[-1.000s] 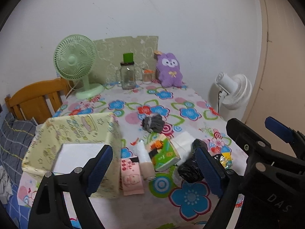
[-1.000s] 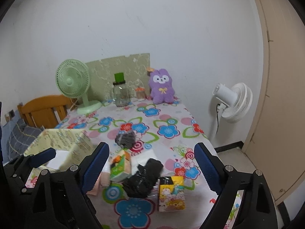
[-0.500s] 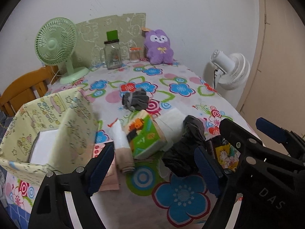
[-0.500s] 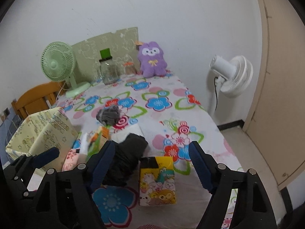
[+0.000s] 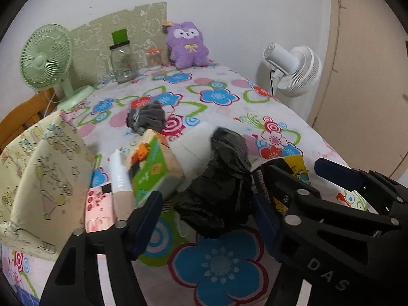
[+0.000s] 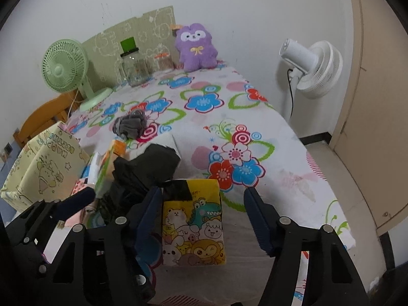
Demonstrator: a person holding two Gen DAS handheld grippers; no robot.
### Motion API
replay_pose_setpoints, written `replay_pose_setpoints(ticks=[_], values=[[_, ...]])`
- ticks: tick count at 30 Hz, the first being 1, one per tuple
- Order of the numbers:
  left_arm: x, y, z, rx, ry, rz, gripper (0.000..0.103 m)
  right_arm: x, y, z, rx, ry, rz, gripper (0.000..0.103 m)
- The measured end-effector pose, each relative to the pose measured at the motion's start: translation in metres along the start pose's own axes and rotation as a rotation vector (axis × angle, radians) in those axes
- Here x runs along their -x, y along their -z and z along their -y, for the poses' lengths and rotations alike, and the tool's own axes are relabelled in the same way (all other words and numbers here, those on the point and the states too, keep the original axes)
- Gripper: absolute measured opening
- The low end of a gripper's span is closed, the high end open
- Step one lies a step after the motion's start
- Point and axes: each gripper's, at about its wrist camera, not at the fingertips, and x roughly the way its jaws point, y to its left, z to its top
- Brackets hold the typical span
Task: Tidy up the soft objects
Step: 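Grasp the black plastic bag with the left tool while the right tool grasps the yellow cartoon bag, then carry the black bag with the left tool while the right tool carries the yellow bag toward the box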
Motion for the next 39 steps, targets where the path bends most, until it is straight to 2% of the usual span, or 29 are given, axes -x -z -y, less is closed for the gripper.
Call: replay_pose_setpoints(ticks=[6,9,11,14,22,28,30,31,32,39], values=[[-0.010,-0.001,0.001,-0.004,0.012,-0.026,0.053,-0.012,0.000,0.002,-0.010,-0.018,-0.028,0.069],[-0.013,-0.001,0.002,-0.003,0.014,-0.033,0.050,-0.017,-0.001,0.002,-0.012,-0.028,-0.038,0.068],[-0.013,-0.002,0.002,-0.005,0.024,-0.031,0.045,-0.018,-0.001,0.002,-0.017,-0.045,-0.041,0.055],[-0.014,-0.003,0.003,-0.011,0.022,-0.029,0.042,-0.018,-0.003,-0.001,-0.006,-0.062,-0.042,0.049],[-0.013,-0.003,0.003,-0.011,0.029,-0.027,0.039,-0.016,-0.007,-0.001,-0.014,-0.067,-0.038,0.051],[-0.009,0.002,-0.001,-0.015,0.032,-0.031,0.039,-0.017,-0.004,-0.005,-0.019,-0.069,-0.057,0.062],[-0.010,0.003,-0.001,-0.014,0.032,-0.036,0.039,-0.018,-0.001,-0.006,-0.020,-0.060,-0.059,0.061],[-0.010,0.004,-0.002,-0.013,0.033,-0.037,0.038,-0.019,0.000,-0.007,-0.023,-0.062,-0.061,0.054],[-0.009,0.004,-0.002,-0.013,0.032,-0.034,0.038,-0.019,0.000,-0.007,-0.024,-0.065,-0.068,0.052],[0.000,-0.005,-0.005,-0.008,0.033,0.000,0.038,-0.012,-0.010,-0.012,-0.014,-0.043,-0.043,0.048]])
